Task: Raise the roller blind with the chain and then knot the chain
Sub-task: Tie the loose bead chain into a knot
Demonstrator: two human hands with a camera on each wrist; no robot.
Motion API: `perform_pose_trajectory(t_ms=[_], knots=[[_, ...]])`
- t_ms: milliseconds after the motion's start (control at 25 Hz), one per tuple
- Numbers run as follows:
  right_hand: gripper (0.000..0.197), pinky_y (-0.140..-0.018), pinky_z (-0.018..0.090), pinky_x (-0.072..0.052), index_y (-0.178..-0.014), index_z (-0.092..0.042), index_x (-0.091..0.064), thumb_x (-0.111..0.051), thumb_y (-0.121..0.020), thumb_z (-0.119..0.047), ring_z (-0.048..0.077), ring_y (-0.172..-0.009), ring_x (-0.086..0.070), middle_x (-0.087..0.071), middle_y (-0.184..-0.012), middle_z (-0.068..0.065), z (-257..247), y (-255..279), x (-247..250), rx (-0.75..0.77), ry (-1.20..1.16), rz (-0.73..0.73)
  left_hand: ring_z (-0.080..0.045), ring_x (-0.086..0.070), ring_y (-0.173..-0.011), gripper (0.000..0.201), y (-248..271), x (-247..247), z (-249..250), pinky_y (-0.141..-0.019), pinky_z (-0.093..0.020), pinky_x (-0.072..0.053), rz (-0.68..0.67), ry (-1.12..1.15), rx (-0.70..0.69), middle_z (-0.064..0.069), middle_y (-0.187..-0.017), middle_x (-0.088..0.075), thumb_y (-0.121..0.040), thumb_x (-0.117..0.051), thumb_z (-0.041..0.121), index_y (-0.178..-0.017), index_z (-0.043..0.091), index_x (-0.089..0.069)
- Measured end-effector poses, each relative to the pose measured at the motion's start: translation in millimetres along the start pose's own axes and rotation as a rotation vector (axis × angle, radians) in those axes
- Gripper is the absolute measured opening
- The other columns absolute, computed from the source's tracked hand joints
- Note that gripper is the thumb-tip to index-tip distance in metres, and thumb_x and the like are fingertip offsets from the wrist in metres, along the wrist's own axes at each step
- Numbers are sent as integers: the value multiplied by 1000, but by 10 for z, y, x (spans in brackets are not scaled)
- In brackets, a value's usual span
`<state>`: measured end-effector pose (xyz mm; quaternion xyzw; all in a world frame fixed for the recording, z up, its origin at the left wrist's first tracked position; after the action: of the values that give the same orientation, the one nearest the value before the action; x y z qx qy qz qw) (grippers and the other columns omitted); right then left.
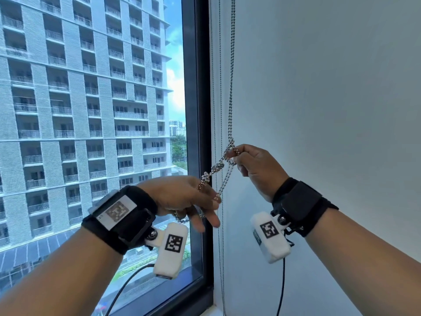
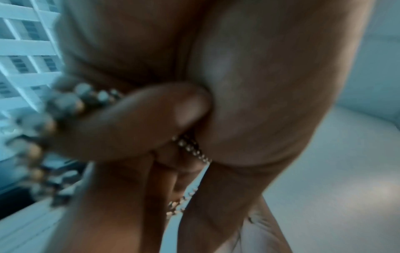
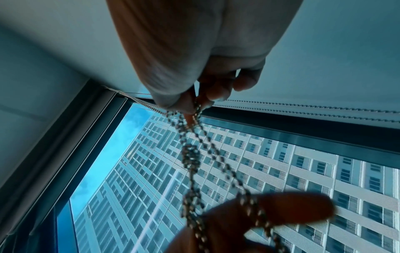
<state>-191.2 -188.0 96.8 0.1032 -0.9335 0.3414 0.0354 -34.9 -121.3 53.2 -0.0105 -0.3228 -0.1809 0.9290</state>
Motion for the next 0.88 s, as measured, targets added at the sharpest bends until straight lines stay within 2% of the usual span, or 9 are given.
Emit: perform_pose_trajectory(t_ms=[80,160,240,360,480,600,680,800,880], knots=[[20,-60,25,-31,-80,-16,-70,-54,-87,-6,12,-59,-35,-48,-62,-3,59,-10,16,-33,-79,13,-18,-73,-62,31,42,-89,-39,-42,-21,-32,-75,-129,56,-11,-102,-78,-97,-60,22,-123,4,-58],[17,-60,26,-30,-89,-6,-70,-54,-87,-8,12,-60,-35,-45,-73,8,105,-6,24,-49,-94,1,-17,-73,-60,33,33,-118,-67,-43,-22,-31,-73,-184,85,-11,-99,-79,-97,-59,25,-121,3,-60],[20,-61,26,-31,-97,-2,-70,-53,-87,-9,11,-61,-35,-46,-78,9,116,1,17,-54,-87,-11,-18,-72,-58,33,12,-148,-95,-43,-20,-33,-91,-215,110,-12,-96,-79,-98,-58,27,-115,0,-64],[24,-62,25,-34,-87,-19,-74,-53,-87,-7,12,-63,-36,-52,-71,-2,63,20,-11,-49,-82,-35,-16,-66,-54,28,6,-235,-176,-49,-24,-41,-190,-355,184,-15,-95,-79,-94,-61,28,-104,5,-74],[29,-66,27,-40,-80,-21,-73,-50,-86,-5,13,-66,-42,-52,-75,3,44,29,-63,-67,-97,-61,-18,-66,-60,38,-21,-280,-228,-48,-23,-40,-218,-497,214,-7,-96,-80,-93,-61,32,-112,0,-67],[27,-74,37,-52,-81,-10,-63,-41,-88,3,22,-75,-60,-62,-82,7,90,76,-142,-170,-370,-97,-20,-69,-61,27,-141,-262,-260,-43,-23,-33,-109,-387,145,-7,-92,-79,-97,-57,28,-112,6,-50],[26,-72,43,-55,-92,-5,-59,-36,-86,6,28,-73,-64,-64,-86,14,113,167,-213,-241,-612,-141,-19,-67,-56,32,-203,-212,-306,-44,-24,-38,14,-267,98,-13,-90,-78,-99,-54,22,-117,-5,-51],[22,-64,37,-52,-107,-7,-55,-39,-94,-1,24,-64,-58,-61,-83,13,281,343,-329,-268,-601,-172,-35,-73,-78,33,-262,-256,-386,-64,-35,-58,86,-211,54,-15,-93,-75,-97,-60,23,-118,-2,-51],[16,-63,35,-50,-108,-8,-56,-41,-102,-11,20,-62,-56,-60,-82,11,522,491,-448,-286,-390,-194,-28,-71,-91,46,-232,-211,-367,-83,-38,-58,161,-417,51,-7,-102,-73,-89,-68,35,-126,15,-50]])
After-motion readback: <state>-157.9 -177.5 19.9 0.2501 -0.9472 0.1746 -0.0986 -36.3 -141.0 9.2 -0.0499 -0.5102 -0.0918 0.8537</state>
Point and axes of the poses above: each hand's wrist, its own y-axis away from the middle knuckle, its own x-axis out of the back of the hand, z = x × y, the point moved 7 cm from there along -y, towards the middle knuckle
